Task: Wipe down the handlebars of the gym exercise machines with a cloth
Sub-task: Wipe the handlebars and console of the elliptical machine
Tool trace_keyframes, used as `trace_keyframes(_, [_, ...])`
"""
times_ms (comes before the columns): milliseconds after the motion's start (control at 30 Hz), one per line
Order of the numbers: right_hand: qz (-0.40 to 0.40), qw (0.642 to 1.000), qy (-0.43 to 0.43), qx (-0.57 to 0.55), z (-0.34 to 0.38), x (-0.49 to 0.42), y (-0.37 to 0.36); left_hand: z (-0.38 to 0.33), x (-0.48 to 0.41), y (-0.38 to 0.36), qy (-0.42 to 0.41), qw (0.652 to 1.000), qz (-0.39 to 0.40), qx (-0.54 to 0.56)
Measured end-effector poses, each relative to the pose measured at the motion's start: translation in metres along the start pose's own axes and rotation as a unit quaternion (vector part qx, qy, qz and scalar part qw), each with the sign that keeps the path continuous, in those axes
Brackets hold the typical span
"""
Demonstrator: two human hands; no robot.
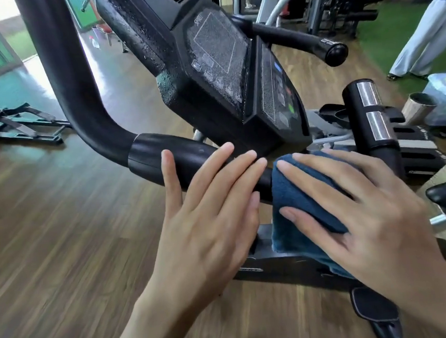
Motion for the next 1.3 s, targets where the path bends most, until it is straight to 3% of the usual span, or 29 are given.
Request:
trace_keyframes(200, [0.033, 0.994, 0.086, -0.06, -0.022, 0.023, 0.005, 0.0, 0.0, 0.0, 0.023, 0.999, -0.033, 0.007])
trace_keyframes(500, [0.04, 0.988, 0.103, -0.112, -0.04, 0.022, 0.007, -0.011, 0.0, -0.005, 0.091, 0.99, -0.103, -0.018])
trace_keyframes(667, [0.03, 0.99, 0.066, -0.124, -0.036, 0.01, 0.004, -0.027, -0.002, -0.018, 0.065, 0.995, -0.065, -0.046])
trace_keyframes(900, [0.086, 0.962, 0.199, -0.165, -0.063, 0.037, 0.004, -0.034, 0.0, -0.022, 0.07, 0.994, -0.042, -0.069])
trace_keyframes(1133, [-0.016, 0.984, 0.132, -0.12, -0.037, 0.021, 0.006, -0.036, 0.0, -0.021, 0.09, 0.992, -0.056, -0.073])
trace_keyframes(1300, [-0.006, 0.951, 0.231, -0.205, -0.047, 0.023, 0.007, -0.033, 0.0, -0.02, 0.078, 0.992, -0.073, -0.071])
Point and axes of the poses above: each hand's wrist, its own x-axis away from the middle knuckle, its own y-axis out of the back of the hand, z = x × y, the point moved 10 cm from there along -x, towards the middle knuckle, and after that the axes turned 6 degrees about -z, right-handed, at the moved point
